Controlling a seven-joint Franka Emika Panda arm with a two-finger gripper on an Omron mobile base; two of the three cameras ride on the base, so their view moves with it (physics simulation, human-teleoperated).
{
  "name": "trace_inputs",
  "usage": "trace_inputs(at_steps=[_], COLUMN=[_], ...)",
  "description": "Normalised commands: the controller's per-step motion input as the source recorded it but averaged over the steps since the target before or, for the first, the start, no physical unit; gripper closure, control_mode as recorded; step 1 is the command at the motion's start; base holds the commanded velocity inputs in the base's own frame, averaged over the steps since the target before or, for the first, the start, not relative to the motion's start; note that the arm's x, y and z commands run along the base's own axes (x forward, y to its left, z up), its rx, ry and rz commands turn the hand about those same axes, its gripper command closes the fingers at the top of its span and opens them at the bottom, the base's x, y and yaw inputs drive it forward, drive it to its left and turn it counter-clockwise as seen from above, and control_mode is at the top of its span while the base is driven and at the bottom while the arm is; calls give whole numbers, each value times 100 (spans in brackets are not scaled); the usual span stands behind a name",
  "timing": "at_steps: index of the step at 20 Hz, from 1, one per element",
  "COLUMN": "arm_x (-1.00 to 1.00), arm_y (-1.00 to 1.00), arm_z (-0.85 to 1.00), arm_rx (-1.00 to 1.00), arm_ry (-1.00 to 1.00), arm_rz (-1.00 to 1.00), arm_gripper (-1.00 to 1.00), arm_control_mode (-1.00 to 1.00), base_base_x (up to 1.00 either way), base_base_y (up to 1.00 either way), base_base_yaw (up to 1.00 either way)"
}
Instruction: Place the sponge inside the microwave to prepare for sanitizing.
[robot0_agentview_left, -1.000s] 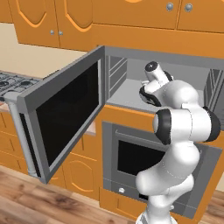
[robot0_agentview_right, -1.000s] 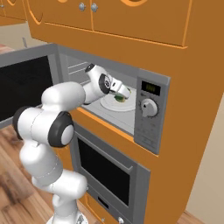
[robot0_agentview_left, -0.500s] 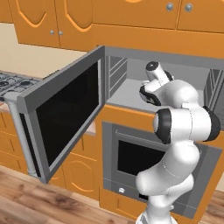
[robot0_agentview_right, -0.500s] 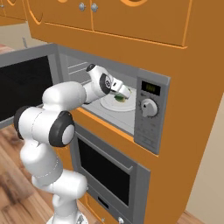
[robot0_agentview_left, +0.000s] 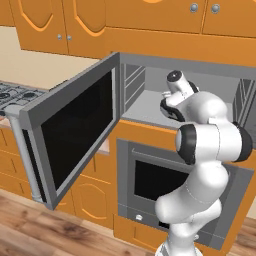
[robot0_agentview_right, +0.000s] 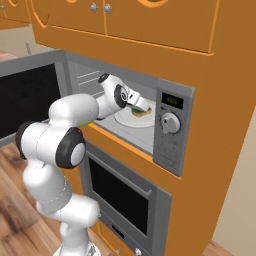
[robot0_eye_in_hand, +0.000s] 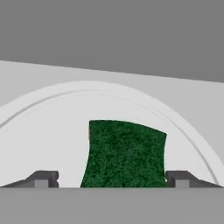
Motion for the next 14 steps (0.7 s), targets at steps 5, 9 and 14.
trace_inputs(at_steps=[5, 9, 14], arm_x=[0, 0, -6], arm_y=[6, 6, 0], arm_z=[0, 0, 6], arm_rx=[-2, -4, 0], arm_ry=[-12, -9, -2], arm_rz=[0, 0, 0], arm_gripper=[-100, -100, -100], arm_control_mode=[-100, -100, -100], base_base_x=[0, 0, 0], base_base_y=[0, 0, 0], base_base_yaw=[0, 0, 0])
